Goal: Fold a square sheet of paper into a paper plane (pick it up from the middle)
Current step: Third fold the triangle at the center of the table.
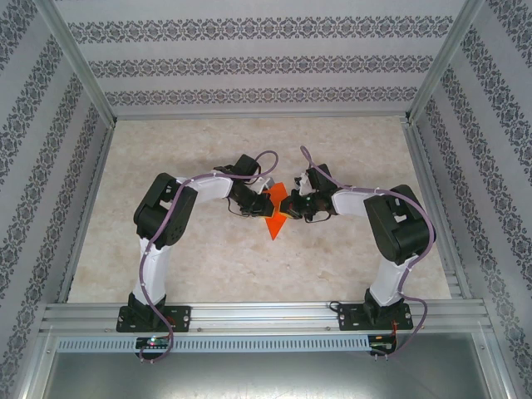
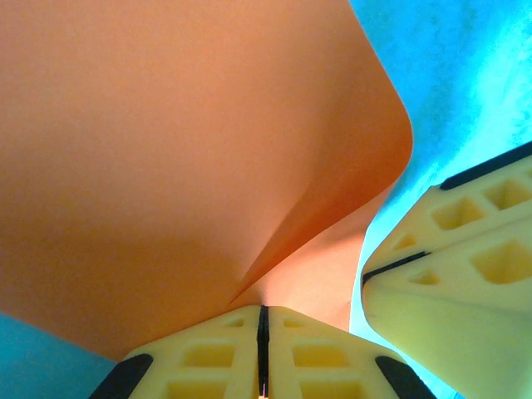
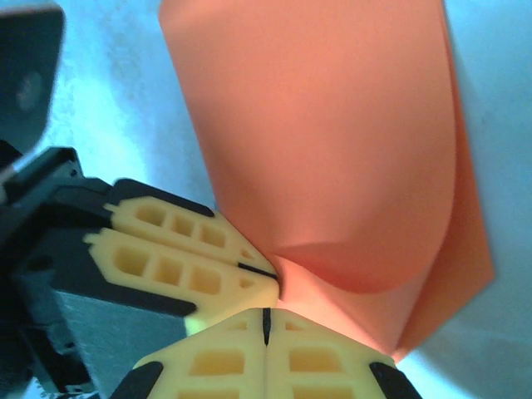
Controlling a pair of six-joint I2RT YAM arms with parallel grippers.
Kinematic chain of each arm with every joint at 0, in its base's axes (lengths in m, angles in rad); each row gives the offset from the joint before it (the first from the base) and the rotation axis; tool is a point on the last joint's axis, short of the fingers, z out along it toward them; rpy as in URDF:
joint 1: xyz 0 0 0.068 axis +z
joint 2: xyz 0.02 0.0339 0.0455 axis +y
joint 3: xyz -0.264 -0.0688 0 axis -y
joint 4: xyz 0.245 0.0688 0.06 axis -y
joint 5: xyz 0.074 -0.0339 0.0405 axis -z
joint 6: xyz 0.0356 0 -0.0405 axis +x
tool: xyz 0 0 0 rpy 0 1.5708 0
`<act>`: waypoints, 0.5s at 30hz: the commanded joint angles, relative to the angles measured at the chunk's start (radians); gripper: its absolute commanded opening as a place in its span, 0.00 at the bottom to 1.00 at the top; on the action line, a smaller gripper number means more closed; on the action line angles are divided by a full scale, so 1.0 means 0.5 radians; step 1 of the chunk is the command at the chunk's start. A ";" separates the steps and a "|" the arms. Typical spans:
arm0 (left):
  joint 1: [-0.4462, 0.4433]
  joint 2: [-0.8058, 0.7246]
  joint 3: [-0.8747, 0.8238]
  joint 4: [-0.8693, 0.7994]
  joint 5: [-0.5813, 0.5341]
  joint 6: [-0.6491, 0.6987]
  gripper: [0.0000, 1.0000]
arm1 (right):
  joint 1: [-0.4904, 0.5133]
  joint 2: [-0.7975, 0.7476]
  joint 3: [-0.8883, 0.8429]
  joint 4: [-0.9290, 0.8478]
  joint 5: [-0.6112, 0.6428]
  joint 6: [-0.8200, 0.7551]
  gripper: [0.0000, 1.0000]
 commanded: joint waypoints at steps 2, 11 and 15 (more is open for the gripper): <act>-0.011 0.109 -0.062 -0.160 -0.280 0.087 0.12 | -0.006 0.056 0.020 0.120 -0.034 0.091 0.00; -0.011 0.114 -0.087 -0.162 -0.317 0.123 0.12 | -0.041 0.158 0.057 -0.030 0.115 -0.009 0.00; -0.011 0.118 -0.096 -0.164 -0.340 0.133 0.12 | -0.055 0.152 0.063 -0.164 0.238 -0.099 0.00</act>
